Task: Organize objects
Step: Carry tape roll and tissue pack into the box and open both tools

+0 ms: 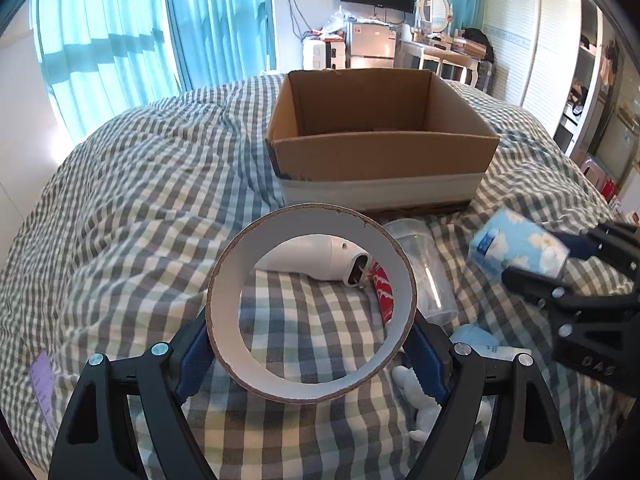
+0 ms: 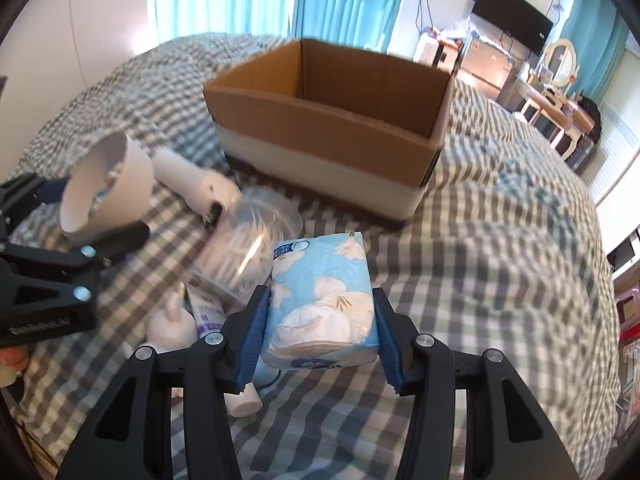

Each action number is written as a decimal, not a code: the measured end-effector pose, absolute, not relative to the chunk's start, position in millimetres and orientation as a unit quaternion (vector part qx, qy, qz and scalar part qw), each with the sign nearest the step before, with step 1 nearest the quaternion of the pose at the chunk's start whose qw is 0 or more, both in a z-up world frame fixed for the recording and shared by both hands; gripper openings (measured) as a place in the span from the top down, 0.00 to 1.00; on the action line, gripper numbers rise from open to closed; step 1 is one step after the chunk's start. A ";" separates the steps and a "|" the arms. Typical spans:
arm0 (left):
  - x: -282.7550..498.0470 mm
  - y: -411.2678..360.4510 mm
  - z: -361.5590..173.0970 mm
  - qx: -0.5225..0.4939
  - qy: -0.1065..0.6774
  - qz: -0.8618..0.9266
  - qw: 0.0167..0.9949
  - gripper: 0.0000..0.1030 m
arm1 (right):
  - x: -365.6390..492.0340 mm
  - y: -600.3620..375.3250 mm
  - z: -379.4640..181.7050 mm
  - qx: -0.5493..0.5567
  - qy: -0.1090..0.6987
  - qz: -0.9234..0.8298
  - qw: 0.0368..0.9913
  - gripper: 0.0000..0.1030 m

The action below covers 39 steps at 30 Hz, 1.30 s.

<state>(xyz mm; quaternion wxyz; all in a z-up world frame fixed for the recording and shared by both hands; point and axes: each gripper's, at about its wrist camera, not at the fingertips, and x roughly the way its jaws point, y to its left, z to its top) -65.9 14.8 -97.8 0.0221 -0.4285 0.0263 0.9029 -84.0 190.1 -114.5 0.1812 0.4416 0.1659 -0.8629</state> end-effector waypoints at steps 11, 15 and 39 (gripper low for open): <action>-92.6 28.6 -48.1 -0.398 0.046 0.915 0.041 0.17 | -88.6 177.2 -41.3 0.376 0.160 -0.891 0.196 0.52; -115.1 30.4 -23.4 -0.381 0.049 0.922 0.050 0.17 | -107.7 173.8 -10.8 0.353 0.150 -0.902 0.200 0.52; -301.9 43.1 -58.8 -0.417 0.048 0.902 0.096 0.17 | -313.2 156.5 -35.0 0.391 0.092 -0.895 0.193 0.52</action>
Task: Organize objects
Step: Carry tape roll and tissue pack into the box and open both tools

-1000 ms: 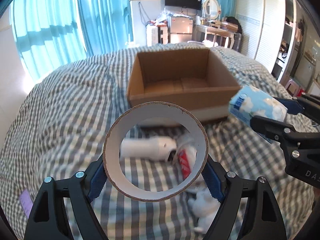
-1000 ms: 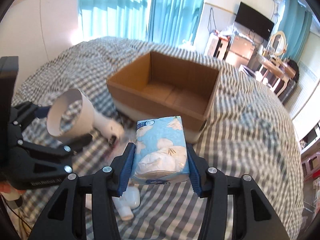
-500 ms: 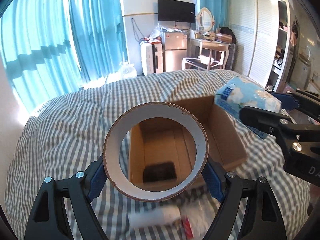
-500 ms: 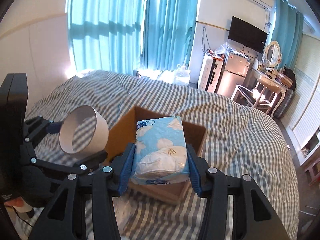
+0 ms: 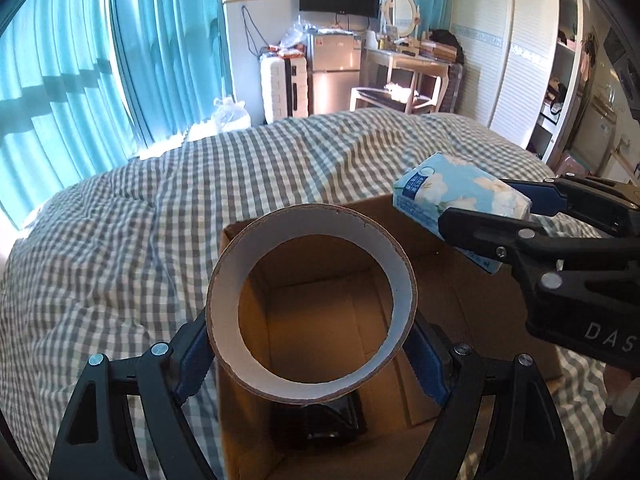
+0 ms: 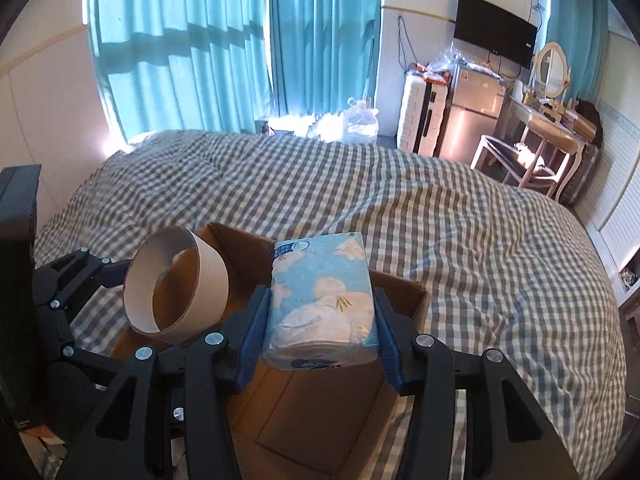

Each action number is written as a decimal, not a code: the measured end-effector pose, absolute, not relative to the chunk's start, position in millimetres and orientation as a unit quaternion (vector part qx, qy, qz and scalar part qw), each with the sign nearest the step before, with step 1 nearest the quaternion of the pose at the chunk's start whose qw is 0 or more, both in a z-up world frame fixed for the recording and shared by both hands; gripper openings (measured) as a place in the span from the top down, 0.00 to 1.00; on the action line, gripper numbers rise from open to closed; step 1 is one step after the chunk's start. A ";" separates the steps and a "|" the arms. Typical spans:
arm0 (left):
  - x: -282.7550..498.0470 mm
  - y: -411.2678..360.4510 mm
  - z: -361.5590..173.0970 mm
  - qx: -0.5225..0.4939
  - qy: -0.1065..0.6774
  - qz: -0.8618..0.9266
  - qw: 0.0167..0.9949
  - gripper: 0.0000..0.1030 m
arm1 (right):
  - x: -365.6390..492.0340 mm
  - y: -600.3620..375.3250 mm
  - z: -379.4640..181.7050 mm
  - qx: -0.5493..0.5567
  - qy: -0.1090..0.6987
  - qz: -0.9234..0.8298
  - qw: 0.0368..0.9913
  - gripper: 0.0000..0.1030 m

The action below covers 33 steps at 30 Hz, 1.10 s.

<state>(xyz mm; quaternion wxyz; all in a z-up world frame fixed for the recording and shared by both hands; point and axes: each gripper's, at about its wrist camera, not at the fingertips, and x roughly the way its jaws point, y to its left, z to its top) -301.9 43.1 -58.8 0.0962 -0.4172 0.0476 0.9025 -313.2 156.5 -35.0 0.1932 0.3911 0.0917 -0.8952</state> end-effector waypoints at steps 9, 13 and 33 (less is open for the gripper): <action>-311.0 47.5 -85.4 -0.430 0.055 0.895 0.103 0.17 | -327.4 149.9 -68.1 0.398 0.100 -0.891 0.197 0.51; -307.9 48.9 -86.3 -0.428 0.055 0.895 0.112 0.17 | -327.0 152.0 -66.8 0.394 0.088 -0.891 0.207 0.50; -265.9 36.2 -20.7 -0.395 0.053 0.912 0.092 0.06 | -272.3 184.2 9.5 0.339 0.053 -0.920 0.188 0.28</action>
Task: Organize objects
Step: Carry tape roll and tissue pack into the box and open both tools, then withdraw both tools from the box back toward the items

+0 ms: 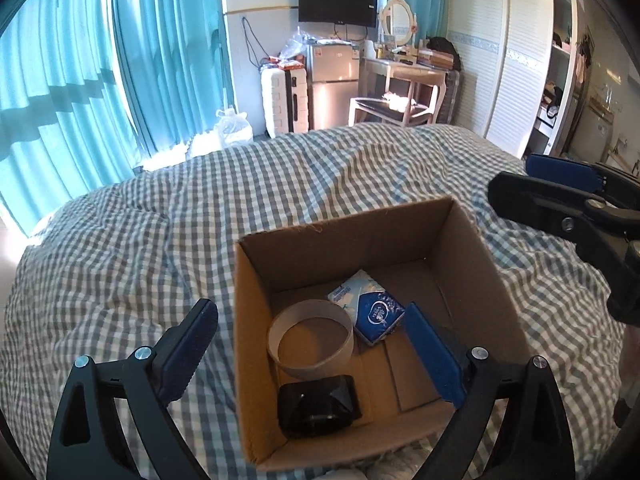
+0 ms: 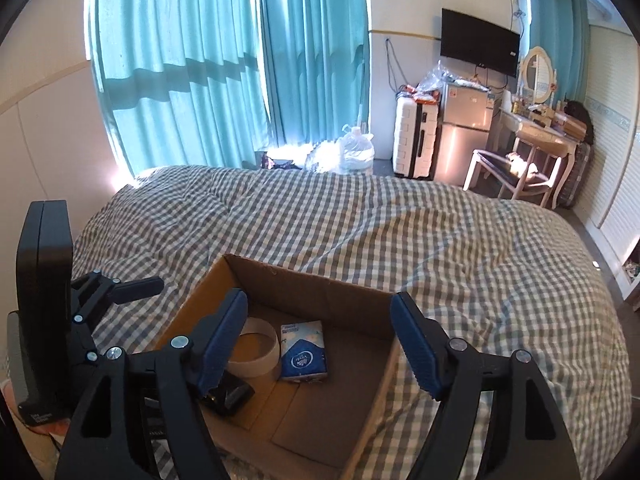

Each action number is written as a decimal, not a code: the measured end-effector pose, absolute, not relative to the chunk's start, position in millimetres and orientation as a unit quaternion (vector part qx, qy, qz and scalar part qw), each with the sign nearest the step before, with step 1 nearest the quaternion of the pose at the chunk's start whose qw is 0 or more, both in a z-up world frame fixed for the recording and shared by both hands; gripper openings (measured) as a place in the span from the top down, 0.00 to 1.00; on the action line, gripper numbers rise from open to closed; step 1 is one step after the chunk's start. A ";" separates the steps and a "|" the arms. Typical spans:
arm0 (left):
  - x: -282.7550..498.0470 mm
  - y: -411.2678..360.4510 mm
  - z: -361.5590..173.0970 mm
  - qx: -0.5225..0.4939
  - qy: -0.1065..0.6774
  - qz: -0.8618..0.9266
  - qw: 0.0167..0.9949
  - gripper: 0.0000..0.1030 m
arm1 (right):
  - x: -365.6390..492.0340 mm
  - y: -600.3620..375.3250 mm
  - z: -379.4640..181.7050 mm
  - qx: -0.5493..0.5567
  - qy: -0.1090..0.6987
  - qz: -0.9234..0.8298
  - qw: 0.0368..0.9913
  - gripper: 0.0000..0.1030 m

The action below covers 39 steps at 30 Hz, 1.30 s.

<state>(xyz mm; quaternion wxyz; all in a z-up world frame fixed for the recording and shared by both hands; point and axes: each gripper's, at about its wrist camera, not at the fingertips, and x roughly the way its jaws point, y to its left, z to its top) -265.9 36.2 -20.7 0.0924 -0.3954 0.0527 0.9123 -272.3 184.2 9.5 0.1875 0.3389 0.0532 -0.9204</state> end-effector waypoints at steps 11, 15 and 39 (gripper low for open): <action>-188.0 12.1 56.4 -0.349 0.048 0.934 0.057 0.05 | -176.4 190.4 100.3 0.262 0.077 -0.945 0.178 0.28; -158.3 1.2 72.4 -0.341 0.041 0.938 0.043 0.04 | -139.3 187.5 116.5 0.245 0.092 -0.948 0.183 0.28; -54.7 -9.8 -38.2 -0.397 0.015 0.918 -0.002 0.04 | -47.5 182.7 -9.8 0.337 0.113 -0.914 0.198 0.28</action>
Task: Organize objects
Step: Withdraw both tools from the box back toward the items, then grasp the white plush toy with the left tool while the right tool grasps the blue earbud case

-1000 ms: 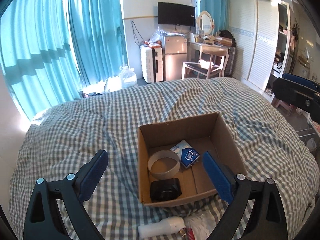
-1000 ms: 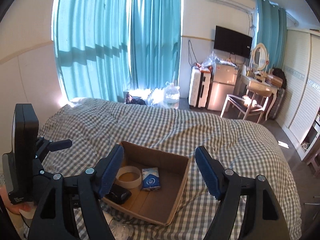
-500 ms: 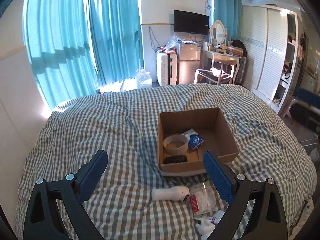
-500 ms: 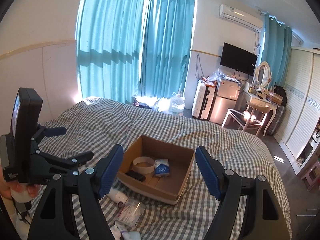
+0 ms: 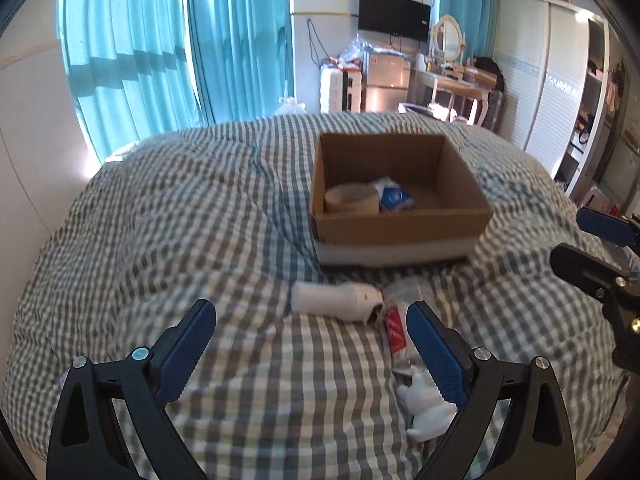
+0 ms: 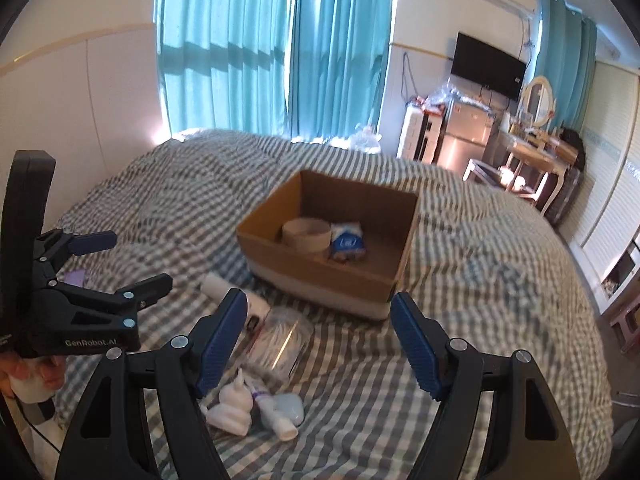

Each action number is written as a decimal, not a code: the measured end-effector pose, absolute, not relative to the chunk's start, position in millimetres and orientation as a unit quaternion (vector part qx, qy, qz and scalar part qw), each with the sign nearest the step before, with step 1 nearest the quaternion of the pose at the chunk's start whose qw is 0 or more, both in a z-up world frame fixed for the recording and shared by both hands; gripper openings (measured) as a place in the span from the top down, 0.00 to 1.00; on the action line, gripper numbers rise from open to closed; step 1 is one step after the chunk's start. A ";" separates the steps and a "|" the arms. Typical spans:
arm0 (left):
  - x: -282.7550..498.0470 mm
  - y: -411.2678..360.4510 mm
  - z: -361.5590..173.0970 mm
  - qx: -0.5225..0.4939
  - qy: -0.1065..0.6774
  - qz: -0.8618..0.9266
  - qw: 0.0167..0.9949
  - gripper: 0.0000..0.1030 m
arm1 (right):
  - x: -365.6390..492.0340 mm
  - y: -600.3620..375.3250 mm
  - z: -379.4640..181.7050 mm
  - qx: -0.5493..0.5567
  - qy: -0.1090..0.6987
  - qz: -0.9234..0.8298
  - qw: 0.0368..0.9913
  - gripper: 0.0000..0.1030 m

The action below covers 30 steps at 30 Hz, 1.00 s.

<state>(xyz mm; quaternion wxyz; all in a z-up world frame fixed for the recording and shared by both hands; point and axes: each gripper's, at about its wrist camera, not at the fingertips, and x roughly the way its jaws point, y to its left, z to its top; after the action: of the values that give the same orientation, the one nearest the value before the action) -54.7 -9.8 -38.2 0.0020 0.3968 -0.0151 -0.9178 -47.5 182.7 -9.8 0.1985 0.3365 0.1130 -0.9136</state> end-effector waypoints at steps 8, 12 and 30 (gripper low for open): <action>-49.7 4.4 -87.8 0.442 -0.006 -0.897 -0.012 0.04 | -54.3 191.3 -86.6 0.408 0.115 -0.885 0.195 0.28; -41.3 27.7 -103.5 0.455 -0.029 -0.889 -0.038 0.04 | -56.2 208.4 -106.0 0.425 0.101 -0.881 0.180 0.28; -37.4 79.1 -148.0 0.513 -0.030 -0.844 -0.154 0.41 | -60.4 229.3 -112.4 0.436 0.056 -0.883 0.165 0.28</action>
<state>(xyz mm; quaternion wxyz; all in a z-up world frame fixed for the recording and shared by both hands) -37.4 79.1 -148.0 -0.1538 0.5128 -0.0300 -0.8441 -60.4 229.3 -112.4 0.1650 0.4364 0.0556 -0.8827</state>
